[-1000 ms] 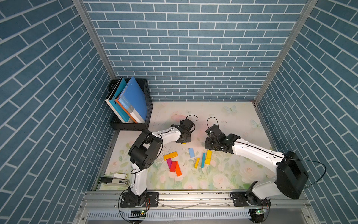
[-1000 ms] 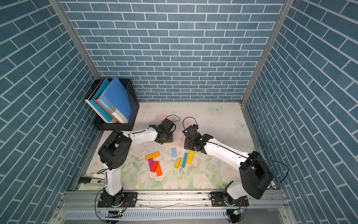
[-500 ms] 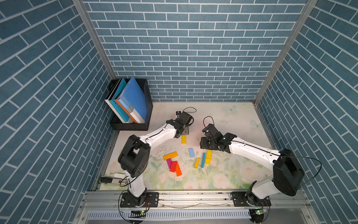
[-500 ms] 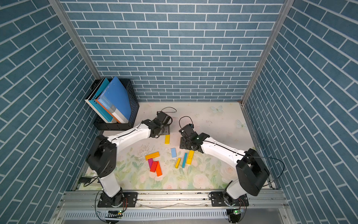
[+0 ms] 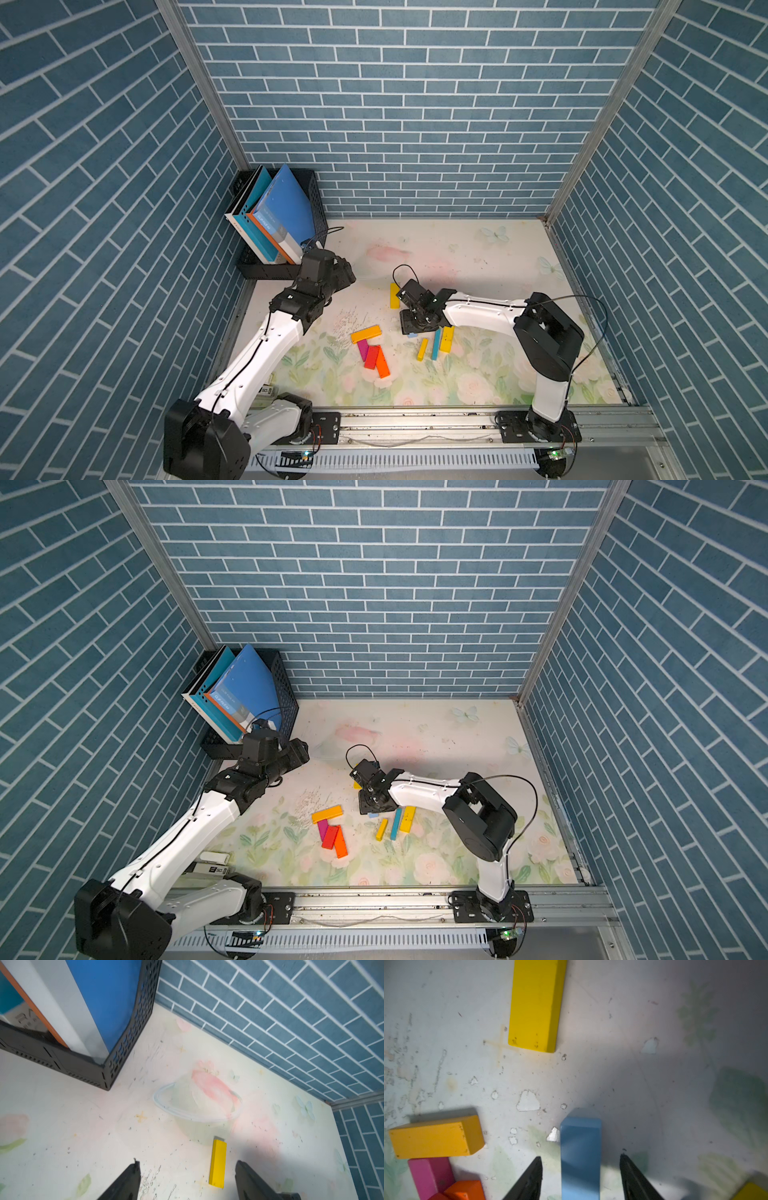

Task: Assemble the letter h with building blocks
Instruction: Adjust the building block at the center of the board, then pick up the building block from the center of the board.

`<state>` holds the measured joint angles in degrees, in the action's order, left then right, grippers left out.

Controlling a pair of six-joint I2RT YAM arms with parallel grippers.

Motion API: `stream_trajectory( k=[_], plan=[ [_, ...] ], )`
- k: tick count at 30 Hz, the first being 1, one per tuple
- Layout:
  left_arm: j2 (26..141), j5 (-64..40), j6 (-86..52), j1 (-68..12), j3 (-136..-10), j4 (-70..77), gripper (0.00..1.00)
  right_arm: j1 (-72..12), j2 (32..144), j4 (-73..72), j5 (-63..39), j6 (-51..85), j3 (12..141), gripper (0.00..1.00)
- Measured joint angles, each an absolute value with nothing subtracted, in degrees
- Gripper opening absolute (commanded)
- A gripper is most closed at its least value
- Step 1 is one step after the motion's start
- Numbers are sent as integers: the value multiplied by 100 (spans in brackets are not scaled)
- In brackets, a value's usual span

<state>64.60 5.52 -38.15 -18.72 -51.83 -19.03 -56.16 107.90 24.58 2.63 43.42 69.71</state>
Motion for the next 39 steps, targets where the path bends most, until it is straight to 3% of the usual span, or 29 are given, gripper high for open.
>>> stream_trajectory(
  k=[15, 20, 25, 39],
  plan=[
    [6602, 73, -3946, -1870, -5052, -1662, 75, -5275, 10523, 3251, 1057, 4342, 6890, 58],
    [6696, 73, -3944, -1870, -5048, -1656, 75, -5225, 10514, 3218, 1103, 4477, 7052, 78],
    [6984, -5, -3918, -1870, -5048, -1656, 76, -5229, 10510, 2943, 980, 4921, 7054, 87],
    [7352, -270, -3651, -1870, -4998, -1632, 75, -5227, 11080, 3063, 932, 5725, 7369, 76]
  ],
)
